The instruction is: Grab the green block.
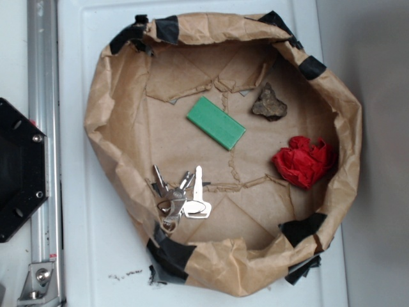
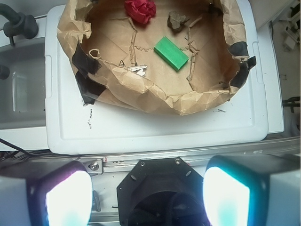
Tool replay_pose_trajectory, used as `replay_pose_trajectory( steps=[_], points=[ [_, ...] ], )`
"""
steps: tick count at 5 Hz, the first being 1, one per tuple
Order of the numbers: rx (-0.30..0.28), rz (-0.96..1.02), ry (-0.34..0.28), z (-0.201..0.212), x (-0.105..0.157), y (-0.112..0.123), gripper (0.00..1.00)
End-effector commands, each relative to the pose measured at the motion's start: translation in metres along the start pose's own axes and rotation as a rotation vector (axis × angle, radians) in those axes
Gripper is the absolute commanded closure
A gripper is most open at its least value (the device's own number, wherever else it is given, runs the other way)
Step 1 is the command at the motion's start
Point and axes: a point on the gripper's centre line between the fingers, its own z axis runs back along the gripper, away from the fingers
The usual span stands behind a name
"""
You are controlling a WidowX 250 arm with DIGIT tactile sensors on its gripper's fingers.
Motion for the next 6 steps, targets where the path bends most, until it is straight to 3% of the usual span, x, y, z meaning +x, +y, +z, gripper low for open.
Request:
replay_pose_trajectory(
  steps=[1,2,3,4,6],
  points=[
    [0.000,0.000,0.000,0.000,0.000,0.000,0.00],
    [0.079,-0.154,-0.005,-0.011,0.042,0.025,0.00],
    [0.064,-0.241,-0.066,-0.025,0.077,0.031,0.00],
    [0.105,-0.306,-0.086,-0.061,0.103,0.044,0.00],
    [0.024,-0.435,-0.066,-0.137,0.125,0.052,0.00]
  ],
)
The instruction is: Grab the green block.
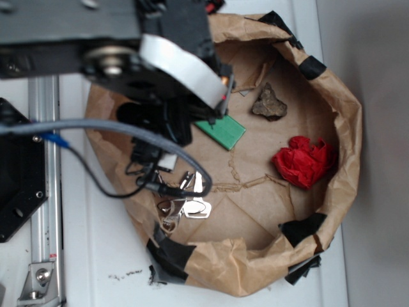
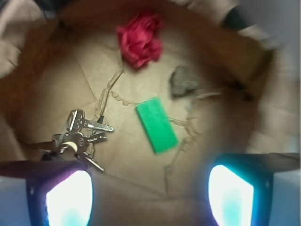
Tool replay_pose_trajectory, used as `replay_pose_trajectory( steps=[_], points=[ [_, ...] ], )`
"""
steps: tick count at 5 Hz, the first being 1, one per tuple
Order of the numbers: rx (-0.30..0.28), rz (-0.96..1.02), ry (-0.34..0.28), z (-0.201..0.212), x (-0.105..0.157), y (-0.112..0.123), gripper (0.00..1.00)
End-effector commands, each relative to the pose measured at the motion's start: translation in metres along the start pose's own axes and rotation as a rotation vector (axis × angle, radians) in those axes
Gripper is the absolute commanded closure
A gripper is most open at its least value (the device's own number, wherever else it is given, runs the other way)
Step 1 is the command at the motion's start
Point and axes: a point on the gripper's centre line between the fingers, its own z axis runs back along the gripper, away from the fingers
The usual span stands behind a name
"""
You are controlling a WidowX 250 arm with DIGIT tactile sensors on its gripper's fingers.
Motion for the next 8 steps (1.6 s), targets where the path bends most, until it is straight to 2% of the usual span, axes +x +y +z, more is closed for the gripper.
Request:
replay_pose_trajectory(
  steps=[1,2,3,4,5,6,7,8],
  points=[
    [0.005,-0.092,0.033,-0.064,0.005,0.011,0.00],
    [-0.041,-0.170,0.080,-0.094,0.017,0.003,0.00],
    [-0.026,-0.225,0.145,-0.116,0.026,-0.015,0.00],
    [-0.033,-0.249,0.144,-0.118,0.030,-0.028,0.00],
    [-0.049,-0.248,0.123,-0.116,0.031,-0.035,1.00],
    [-0.035,-0.234,0.112,-0.108,0.031,-0.032,1.00],
    [-0.013,-0.197,0.086,-0.078,0.036,-0.024,1.00],
    [-0.036,-0.103,0.037,-0.027,0.039,-0.022,1.00]
  ],
)
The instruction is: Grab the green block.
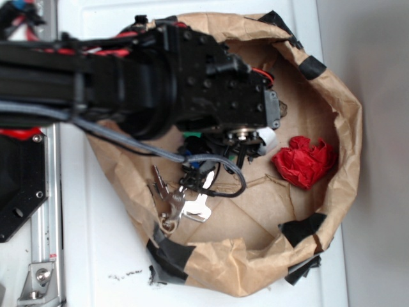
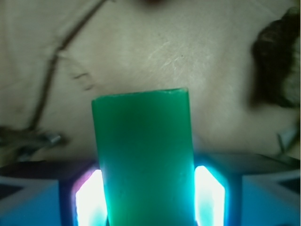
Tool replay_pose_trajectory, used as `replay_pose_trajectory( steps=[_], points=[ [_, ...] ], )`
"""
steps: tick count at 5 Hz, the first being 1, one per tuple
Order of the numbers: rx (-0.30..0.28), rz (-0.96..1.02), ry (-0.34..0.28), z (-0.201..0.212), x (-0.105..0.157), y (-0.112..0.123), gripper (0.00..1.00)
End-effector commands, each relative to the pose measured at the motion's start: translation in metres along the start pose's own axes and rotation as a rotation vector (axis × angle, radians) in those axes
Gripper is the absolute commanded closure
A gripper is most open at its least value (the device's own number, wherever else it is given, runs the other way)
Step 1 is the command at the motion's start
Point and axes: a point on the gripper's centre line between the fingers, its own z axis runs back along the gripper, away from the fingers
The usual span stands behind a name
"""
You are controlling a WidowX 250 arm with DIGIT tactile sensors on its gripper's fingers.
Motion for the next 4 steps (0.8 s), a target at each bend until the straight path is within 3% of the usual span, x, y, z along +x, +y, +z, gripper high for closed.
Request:
replay_pose_trajectory(
  steps=[1,4],
  points=[
    [0.000,0.248,-0.169,0.118,-0.003,-0.007,1.00],
    [-0.003,0.451,-0.169,0.126,-0.009,-0.011,1.00]
  ],
)
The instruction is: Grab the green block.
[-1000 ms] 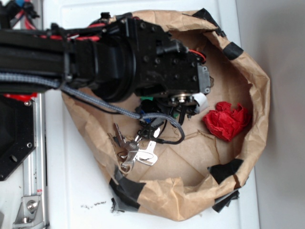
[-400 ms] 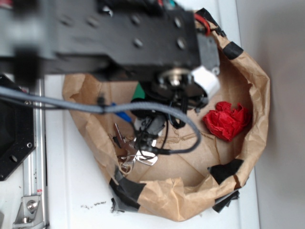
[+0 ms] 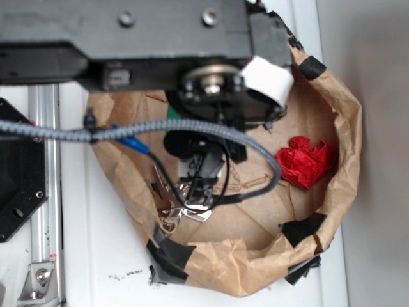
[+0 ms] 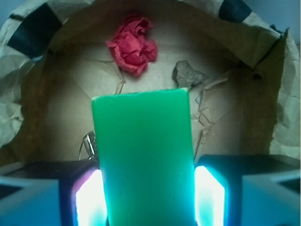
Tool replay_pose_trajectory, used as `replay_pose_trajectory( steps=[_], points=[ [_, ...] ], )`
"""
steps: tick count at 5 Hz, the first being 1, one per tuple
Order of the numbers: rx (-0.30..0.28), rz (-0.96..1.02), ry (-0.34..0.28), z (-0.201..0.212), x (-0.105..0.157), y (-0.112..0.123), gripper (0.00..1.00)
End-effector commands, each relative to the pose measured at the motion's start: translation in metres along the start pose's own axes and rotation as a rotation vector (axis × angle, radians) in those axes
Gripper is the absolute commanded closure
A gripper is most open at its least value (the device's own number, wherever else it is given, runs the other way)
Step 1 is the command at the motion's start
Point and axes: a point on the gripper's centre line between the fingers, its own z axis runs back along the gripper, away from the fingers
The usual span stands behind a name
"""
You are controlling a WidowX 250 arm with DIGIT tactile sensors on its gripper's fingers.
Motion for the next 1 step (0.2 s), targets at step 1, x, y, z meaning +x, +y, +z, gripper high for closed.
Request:
replay_pose_trajectory(
  steps=[1],
  points=[
    [0.004,0.075,-0.085,0.0122,0.0007,0.0005,1.00]
  ],
)
